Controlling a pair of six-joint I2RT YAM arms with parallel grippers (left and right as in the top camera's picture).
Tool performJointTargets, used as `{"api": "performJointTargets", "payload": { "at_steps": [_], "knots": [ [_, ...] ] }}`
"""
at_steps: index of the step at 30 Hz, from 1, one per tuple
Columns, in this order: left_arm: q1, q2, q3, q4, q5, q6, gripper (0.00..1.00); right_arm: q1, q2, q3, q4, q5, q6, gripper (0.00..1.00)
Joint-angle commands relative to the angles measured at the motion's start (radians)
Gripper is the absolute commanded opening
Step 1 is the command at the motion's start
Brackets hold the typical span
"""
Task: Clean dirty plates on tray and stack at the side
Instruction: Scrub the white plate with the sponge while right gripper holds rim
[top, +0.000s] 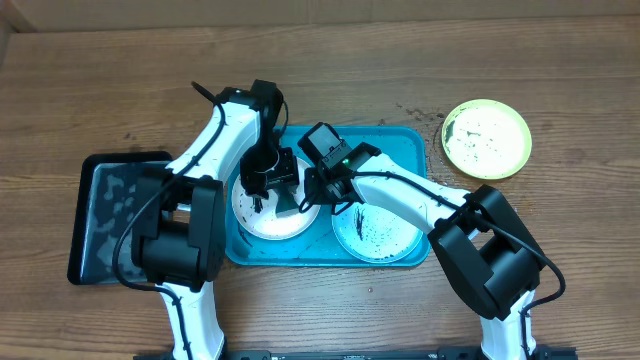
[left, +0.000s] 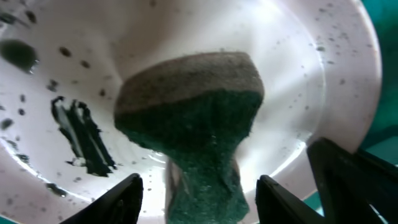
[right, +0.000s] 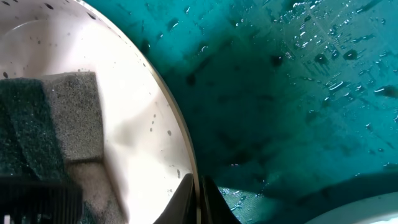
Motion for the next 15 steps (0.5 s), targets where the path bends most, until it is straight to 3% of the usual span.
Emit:
{"api": "performJointTargets", "payload": {
  "at_steps": [1,2,11,15],
  "knots": [
    [-0.006,-0.011,-0.001,0.006,0.041,-0.038,0.55,0.003,0.01,0.019,0.006,0.008,-0.003,0.04],
    [-0.005,-0.011,-0.006,0.014,0.04,-0.048,0.43,0.003,0.01,0.019,0.006,0.008,-0.003,0.04],
    [0.0,-0.006,-0.026,0.052,-0.004,-0.099,0.4,0.003,0.01,0.019,0.005,0.008,-0.003,0.04],
    [0.0,-0.005,-0.062,0.073,0.012,-0.131,0.26,0.003,0.01,0.019,0.006,0.008,-0.003,0.04]
  ]
}}
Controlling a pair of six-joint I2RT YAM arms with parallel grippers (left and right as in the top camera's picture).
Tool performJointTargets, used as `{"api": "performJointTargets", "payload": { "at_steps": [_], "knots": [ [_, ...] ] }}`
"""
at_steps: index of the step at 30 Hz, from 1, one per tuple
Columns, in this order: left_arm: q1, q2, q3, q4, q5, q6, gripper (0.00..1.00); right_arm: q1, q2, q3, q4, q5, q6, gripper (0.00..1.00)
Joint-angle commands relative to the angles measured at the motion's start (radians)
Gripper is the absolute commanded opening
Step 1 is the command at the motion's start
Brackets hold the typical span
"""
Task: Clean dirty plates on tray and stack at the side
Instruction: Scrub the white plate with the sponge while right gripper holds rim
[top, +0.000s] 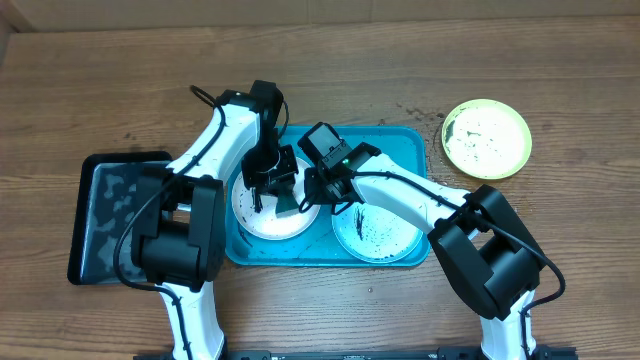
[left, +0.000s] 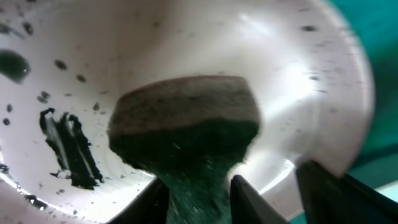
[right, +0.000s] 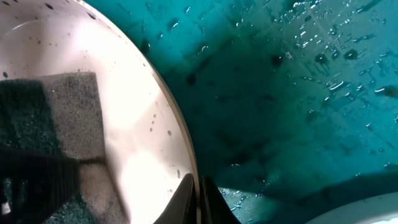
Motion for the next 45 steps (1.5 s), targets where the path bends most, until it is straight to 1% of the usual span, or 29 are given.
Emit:
{"api": "performJointTargets", "payload": {
  "at_steps": [1,3,5,9,12,17,20,23,26,28,30,31,33,35,37,41,45],
  "knots": [
    [0.0,-0.005,-0.04,0.014,0.001,-0.042,0.24,0.003,0.01,0.019,0.006,0.008,-0.003,0.04],
    [0.0,-0.005,-0.043,0.017,-0.002,-0.042,0.17,0.003,0.01,0.019,0.005,0.008,-0.003,0.04],
    [0.002,-0.005,-0.043,0.016,-0.025,-0.042,0.05,0.003,0.01,0.019,0.005,0.008,-0.004,0.04],
    [0.006,-0.005,-0.045,-0.01,-0.175,-0.046,0.04,0.003,0.01,0.019,0.002,0.008,-0.004,0.04],
    [0.007,-0.005,-0.048,-0.032,-0.329,-0.046,0.04,0.003,0.01,0.019,0.002,0.008,-0.007,0.04],
    [0.008,-0.005,-0.077,-0.027,-0.539,-0.046,0.04,0.003,0.01,0.019,0.002,0.008,-0.007,0.04],
    [0.009,-0.005,-0.086,-0.028,-0.63,-0.046,0.04,0.003,0.01,0.019,0.002,0.008,-0.007,0.04],
    [0.008,-0.006,-0.082,-0.023,-0.65,-0.046,0.05,0.003,0.01,0.019,0.003,0.008,-0.007,0.04],
    [0.008,-0.006,-0.061,-0.034,-0.628,-0.045,0.04,0.003,0.01,0.019,0.003,0.008,-0.007,0.04],
    [0.008,-0.006,-0.034,-0.058,-0.562,-0.031,0.04,0.003,0.01,0.019,0.003,0.008,-0.007,0.04],
    [0.008,-0.006,0.0,-0.079,-0.451,-0.003,0.04,0.003,0.01,0.019,0.003,0.008,-0.007,0.04],
    [0.008,-0.006,0.025,-0.089,-0.356,0.029,0.04,0.003,0.01,0.019,0.003,0.008,-0.007,0.04],
    [0.008,-0.006,0.052,-0.091,-0.213,0.081,0.04,0.003,0.01,0.019,0.004,0.008,-0.007,0.04],
    [0.008,-0.006,0.064,-0.073,-0.06,0.139,0.04,0.003,0.01,0.019,0.005,0.008,-0.007,0.04],
    [0.006,-0.006,0.062,-0.042,0.036,0.168,0.04,0.003,0.01,0.019,0.006,0.008,-0.007,0.04],
    [0.006,-0.005,0.04,0.001,0.036,0.16,0.04,0.003,0.01,0.019,0.005,0.007,-0.007,0.04],
    [0.008,-0.005,-0.033,0.072,0.022,0.149,0.04,0.003,0.01,0.019,0.005,0.008,-0.007,0.04]
  ]
}}
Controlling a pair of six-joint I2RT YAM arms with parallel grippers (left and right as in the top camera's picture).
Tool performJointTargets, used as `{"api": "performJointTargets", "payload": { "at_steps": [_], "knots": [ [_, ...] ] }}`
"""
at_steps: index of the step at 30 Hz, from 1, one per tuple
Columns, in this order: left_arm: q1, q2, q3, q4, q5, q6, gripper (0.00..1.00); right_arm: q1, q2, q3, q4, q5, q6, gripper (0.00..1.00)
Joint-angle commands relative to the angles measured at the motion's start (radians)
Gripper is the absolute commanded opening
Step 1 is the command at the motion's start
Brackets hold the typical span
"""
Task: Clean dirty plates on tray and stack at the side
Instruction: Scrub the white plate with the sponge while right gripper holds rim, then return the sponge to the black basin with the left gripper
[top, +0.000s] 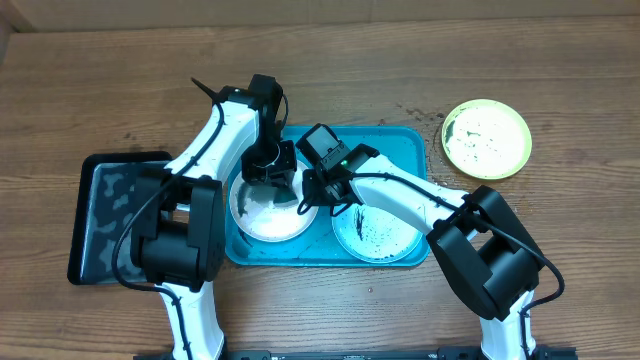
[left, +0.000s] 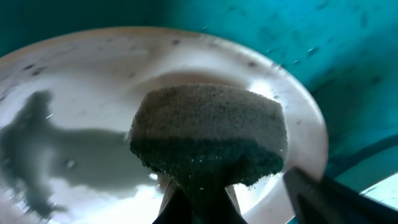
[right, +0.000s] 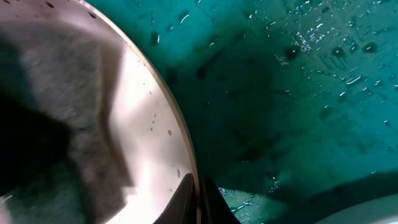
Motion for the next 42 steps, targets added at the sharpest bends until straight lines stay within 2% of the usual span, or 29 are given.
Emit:
{"api": "performJointTargets", "payload": {
  "at_steps": [1,5,11,14,17,25,30,35,42],
  "knots": [
    [0.001,-0.005,-0.079,0.058,0.026,0.021,0.04,-0.003,0.009,0.019,0.003,0.013,-0.007,0.04],
    [0.002,-0.005,-0.137,0.08,-0.145,-0.032,0.04,-0.003,0.009,0.019,0.0,0.013,-0.007,0.04],
    [0.003,-0.006,-0.141,-0.041,-0.556,-0.177,0.04,-0.003,0.009,0.019,0.0,0.014,-0.007,0.04],
    [0.002,-0.006,-0.126,-0.104,-0.684,-0.259,0.04,-0.003,0.008,0.019,0.0,0.014,-0.007,0.04],
    [0.002,-0.006,-0.095,-0.156,-0.737,-0.33,0.04,-0.003,0.008,0.019,0.0,0.014,-0.007,0.04],
    [0.003,-0.041,0.071,-0.24,-0.623,-0.367,0.04,-0.003,0.008,0.019,0.0,0.013,-0.007,0.04],
    [0.031,-0.13,0.121,-0.241,-0.506,-0.314,0.04,-0.003,0.009,0.019,0.0,0.014,-0.007,0.04],
    [0.178,-0.212,0.121,-0.284,-0.468,-0.314,0.04,-0.003,0.009,0.019,0.0,0.014,-0.007,0.04],
    [0.461,-0.201,0.114,-0.308,-0.434,-0.314,0.04,-0.003,0.008,0.019,0.0,0.014,-0.007,0.04]
  ]
}}
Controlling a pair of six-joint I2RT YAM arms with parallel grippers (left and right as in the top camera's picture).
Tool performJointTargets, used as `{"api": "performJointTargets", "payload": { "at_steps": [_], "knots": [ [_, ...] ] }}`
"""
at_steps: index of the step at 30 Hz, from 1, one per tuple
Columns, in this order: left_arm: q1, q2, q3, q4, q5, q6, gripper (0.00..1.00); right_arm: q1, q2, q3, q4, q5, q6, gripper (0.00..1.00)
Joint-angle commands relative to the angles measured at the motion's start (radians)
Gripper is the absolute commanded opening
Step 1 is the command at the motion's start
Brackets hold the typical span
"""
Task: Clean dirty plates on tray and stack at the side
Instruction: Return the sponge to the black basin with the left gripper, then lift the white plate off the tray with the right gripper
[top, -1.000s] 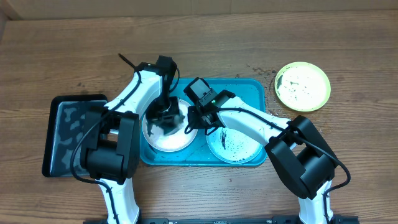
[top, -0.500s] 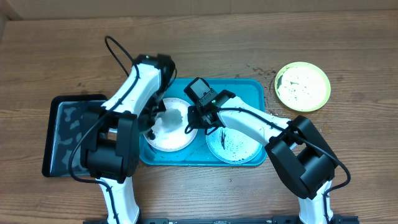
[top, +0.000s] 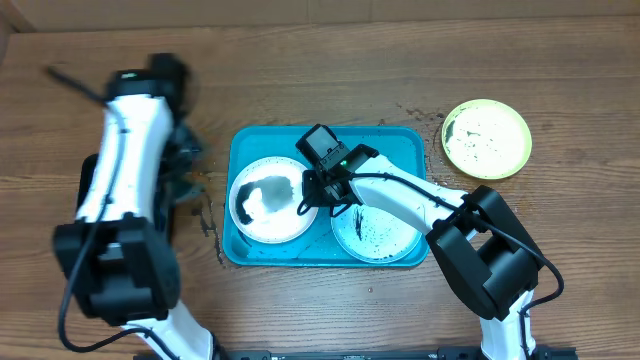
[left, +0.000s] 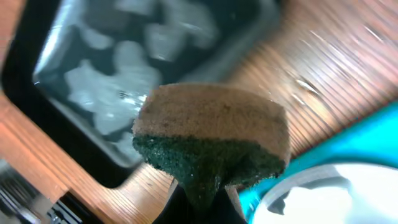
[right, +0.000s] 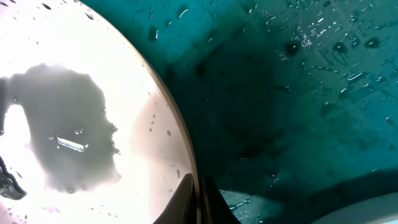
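Note:
A white plate (top: 268, 200) lies in the left half of the teal tray (top: 400, 140), with a dark wet patch on it (right: 68, 130). My right gripper (right: 198, 190) is shut on that plate's right rim (top: 308, 197). A second plate (top: 378, 230) with black specks lies in the tray's right half. My left gripper (left: 199, 202) is shut on a green-and-tan sponge (left: 211, 140). It hangs, blurred, left of the tray (top: 185, 160), over the black water basin (left: 118, 81).
A yellow-green plate (top: 487, 138) with white residue sits on the wooden table at the far right. Dark crumbs are scattered on the wood near the tray's top right corner (top: 415, 112). The left arm covers most of the basin in the overhead view.
My left gripper, sponge still in it, has left the white plate and now hangs left of the tray over the water basin. The plate shows a dark wet patch. The right gripper is unchanged.
At first the sponge lay on the white plate between my open left fingers while my right gripper pinched the rim. The left fingers then stood closer, then shut on the sponge. Now the sponge is off the plate, over the basin.

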Motion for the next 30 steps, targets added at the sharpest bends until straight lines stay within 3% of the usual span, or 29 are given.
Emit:
{"api": "performJointTargets", "payload": {
  "at_steps": [1,8,12,19,22,26,29,30],
  "knots": [
    [0.154,0.002,0.006,0.001,0.045,0.005,0.04,-0.004,0.006,0.019,0.003,0.019,-0.007,0.04],
    [0.388,0.018,-0.085,0.101,0.148,0.007,0.04,-0.004,0.006,0.019,0.003,0.019,-0.007,0.04],
    [0.437,0.018,-0.19,0.218,0.236,0.082,0.04,-0.004,0.006,0.019,0.006,0.019,-0.007,0.04],
    [0.447,0.018,-0.297,0.333,0.285,0.095,0.06,-0.004,0.006,0.018,0.006,0.019,-0.007,0.04],
    [0.447,0.018,-0.297,0.335,0.296,0.095,0.21,-0.004,0.006,0.019,0.006,0.019,-0.007,0.04],
    [0.447,0.018,-0.297,0.336,0.299,0.095,0.29,-0.004,0.006,0.019,0.006,0.019,-0.007,0.04],
    [0.447,0.018,-0.297,0.34,0.299,0.095,0.49,-0.004,0.006,0.019,0.006,0.019,-0.007,0.04],
    [0.447,0.018,-0.297,0.346,0.299,0.095,0.61,-0.004,0.006,0.019,0.006,0.019,-0.007,0.04]
  ]
}}
